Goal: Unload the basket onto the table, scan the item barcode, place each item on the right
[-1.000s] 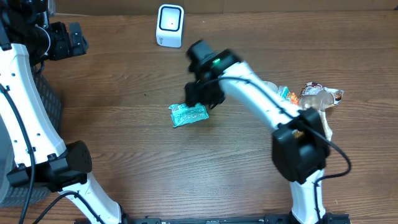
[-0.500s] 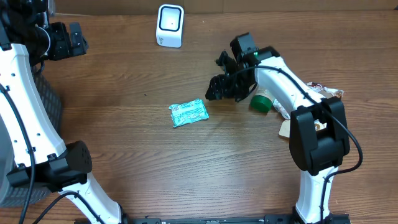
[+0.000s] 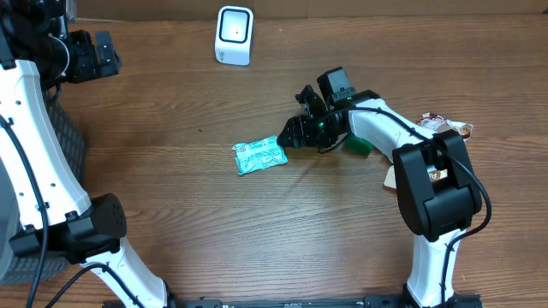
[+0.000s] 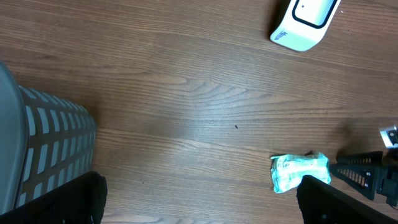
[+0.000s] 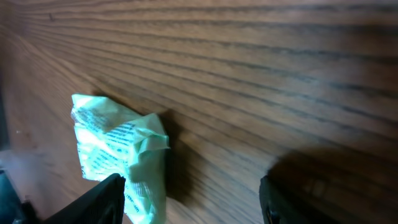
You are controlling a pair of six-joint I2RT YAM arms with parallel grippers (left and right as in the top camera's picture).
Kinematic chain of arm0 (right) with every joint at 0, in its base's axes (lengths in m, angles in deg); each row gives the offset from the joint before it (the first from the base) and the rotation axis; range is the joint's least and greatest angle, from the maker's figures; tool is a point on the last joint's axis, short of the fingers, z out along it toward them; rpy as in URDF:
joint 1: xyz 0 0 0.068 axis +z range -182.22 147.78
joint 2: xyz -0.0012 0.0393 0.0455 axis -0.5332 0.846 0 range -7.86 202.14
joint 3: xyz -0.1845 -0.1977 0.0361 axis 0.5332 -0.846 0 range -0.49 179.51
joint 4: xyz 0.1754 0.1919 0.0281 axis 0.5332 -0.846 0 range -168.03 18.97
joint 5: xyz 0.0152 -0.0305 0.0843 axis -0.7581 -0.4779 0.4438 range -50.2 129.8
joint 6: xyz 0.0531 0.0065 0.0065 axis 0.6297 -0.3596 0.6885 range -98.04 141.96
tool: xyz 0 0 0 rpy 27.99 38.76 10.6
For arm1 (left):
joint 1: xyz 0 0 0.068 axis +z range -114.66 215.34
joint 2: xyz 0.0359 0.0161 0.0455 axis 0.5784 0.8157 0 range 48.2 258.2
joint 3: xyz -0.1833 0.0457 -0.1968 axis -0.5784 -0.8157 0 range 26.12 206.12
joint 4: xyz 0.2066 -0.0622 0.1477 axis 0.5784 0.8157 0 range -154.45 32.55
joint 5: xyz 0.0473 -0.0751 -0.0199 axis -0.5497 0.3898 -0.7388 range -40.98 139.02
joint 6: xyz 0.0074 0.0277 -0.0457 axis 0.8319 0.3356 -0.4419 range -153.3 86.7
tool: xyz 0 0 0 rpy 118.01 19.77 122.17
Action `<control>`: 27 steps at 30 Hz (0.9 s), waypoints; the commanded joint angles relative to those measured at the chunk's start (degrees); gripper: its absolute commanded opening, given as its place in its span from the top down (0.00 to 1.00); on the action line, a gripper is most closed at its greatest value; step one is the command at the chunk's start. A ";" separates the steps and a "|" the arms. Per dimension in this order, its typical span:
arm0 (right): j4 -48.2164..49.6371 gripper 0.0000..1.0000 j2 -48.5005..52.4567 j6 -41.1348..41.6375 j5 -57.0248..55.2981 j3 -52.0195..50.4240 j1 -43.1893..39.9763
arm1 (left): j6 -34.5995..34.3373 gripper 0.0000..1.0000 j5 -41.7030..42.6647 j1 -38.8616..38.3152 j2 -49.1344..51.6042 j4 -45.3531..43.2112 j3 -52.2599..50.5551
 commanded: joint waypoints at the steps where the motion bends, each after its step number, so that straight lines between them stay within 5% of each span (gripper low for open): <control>1: 3.26 0.34 -0.07 2.91 4.09 -1.81 0.68 | 0.70 0.00 0.04 -0.17 -0.74 -0.04 0.81; 19: 5.11 0.46 2.99 10.45 5.88 -1.88 7.37 | 0.70 0.00 0.07 -0.17 -0.74 -0.04 0.81; 27: 6.95 0.68 2.99 13.20 5.29 -1.88 7.39 | 0.70 0.00 0.07 -0.17 -0.74 -0.04 0.81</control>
